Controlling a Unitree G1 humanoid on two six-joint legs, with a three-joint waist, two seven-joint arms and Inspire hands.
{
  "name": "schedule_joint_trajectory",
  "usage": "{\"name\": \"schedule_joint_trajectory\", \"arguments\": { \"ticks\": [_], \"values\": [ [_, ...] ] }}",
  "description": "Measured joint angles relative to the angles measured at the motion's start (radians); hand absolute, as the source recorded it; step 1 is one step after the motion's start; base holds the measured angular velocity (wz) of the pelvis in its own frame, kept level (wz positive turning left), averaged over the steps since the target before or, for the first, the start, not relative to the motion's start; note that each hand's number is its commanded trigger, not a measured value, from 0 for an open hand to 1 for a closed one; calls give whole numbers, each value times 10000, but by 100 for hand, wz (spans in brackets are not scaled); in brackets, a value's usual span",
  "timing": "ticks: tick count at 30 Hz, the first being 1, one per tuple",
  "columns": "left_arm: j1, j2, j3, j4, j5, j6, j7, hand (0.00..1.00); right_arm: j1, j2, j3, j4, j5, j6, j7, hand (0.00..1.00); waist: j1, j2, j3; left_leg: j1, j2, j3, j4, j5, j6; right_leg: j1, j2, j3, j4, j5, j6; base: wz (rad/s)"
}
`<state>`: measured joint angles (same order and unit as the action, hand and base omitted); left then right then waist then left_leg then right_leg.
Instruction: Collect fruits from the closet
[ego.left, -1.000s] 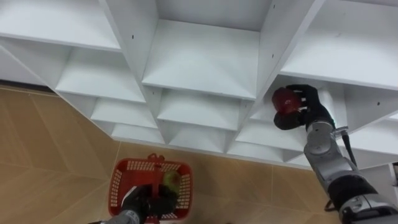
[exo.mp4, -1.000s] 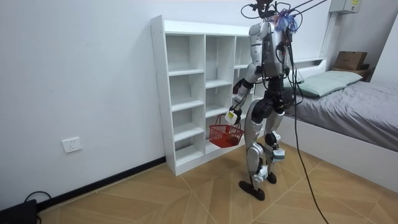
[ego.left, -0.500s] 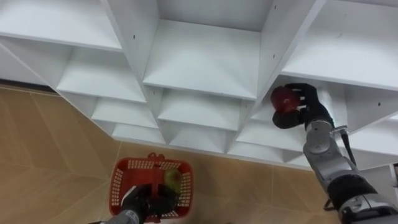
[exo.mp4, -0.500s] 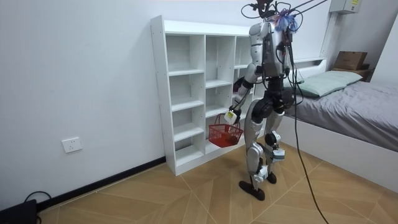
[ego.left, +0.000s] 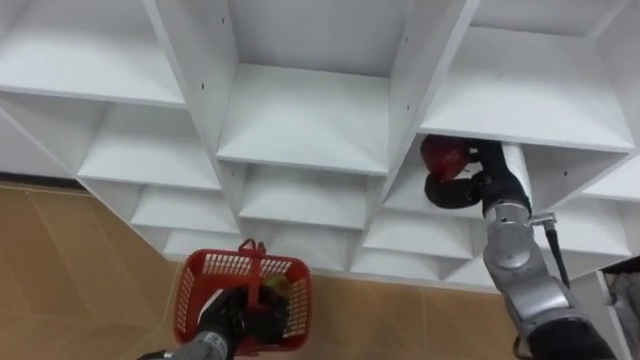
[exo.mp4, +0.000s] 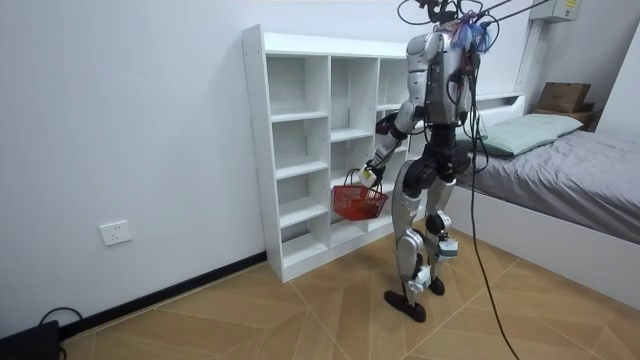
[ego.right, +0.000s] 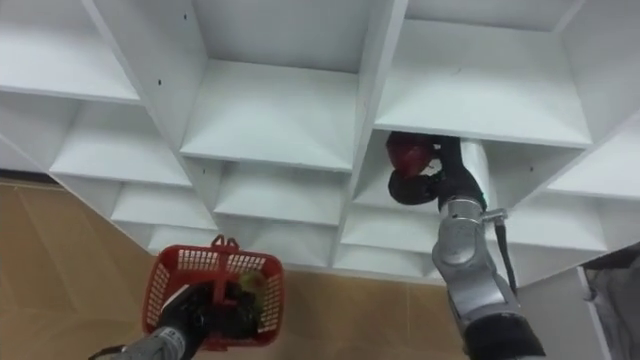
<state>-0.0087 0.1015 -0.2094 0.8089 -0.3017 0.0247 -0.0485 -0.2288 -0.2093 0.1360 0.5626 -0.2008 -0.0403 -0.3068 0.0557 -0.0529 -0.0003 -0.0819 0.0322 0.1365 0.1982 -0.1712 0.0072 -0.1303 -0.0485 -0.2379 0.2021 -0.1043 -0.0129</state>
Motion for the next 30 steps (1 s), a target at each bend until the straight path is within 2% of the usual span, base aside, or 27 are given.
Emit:
{"name": "schedule_joint_trajectory", "arguments": {
  "ticks": [5,8,14,16,21,24,26,30],
  "values": [
    [436,-12,35,-822,6,7,17,100,1122,91,-13,-1156,-96,78,239,100,-275,8,-19,624,-48,51,-254,-1,1,470,29,190,-10,-98,58,-6],
    [505,-28,105,-1209,5,6,-7,100,1342,98,-38,-1338,-379,79,265,100,-279,18,-18,840,-35,203,-359,-1,1,569,62,340,-15,-97,59,-16],
    [526,-35,109,-1215,14,7,-59,100,1535,94,-138,-1798,-841,81,289,100,-328,60,-12,1092,-17,320,-471,-2,-2,714,112,461,-37,-97,58,-7],
    [534,-38,109,-1217,9,17,-59,100,1622,155,-122,-1965,-890,80,416,100,-458,104,1,1223,-7,320,-500,-5,-6,904,132,474,-171,-89,66,3],
    [520,-36,110,-1217,-4,15,-53,100,1754,286,-110,-1967,-1109,81,613,100,-535,235,29,1354,-8,326,-550,-7,-9,996,143,491,-170,-91,69,0],
    [519,-52,125,-1217,-11,16,-52,100,2014,477,-104,-1967,-1244,114,766,100,-535,242,34,1520,0,342,-638,-11,-14,1128,152,484,-187,-115,73,-2],
    [520,-169,314,-1217,-11,35,-56,100,2121,641,-105,-1976,-1257,171,943,100,-524,255,55,1655,1,460,-696,-17,-18,1194,169,595,-180,-125,88,-12],
    [516,-232,522,-1217,-12,51,-80,100,2178,772,-110,-2005,-1299,206,1158,100,-542,252,61,1750,1,548,-720,-31,-24,1223,190,712,-170,-122,92,-9]
  ]
}}
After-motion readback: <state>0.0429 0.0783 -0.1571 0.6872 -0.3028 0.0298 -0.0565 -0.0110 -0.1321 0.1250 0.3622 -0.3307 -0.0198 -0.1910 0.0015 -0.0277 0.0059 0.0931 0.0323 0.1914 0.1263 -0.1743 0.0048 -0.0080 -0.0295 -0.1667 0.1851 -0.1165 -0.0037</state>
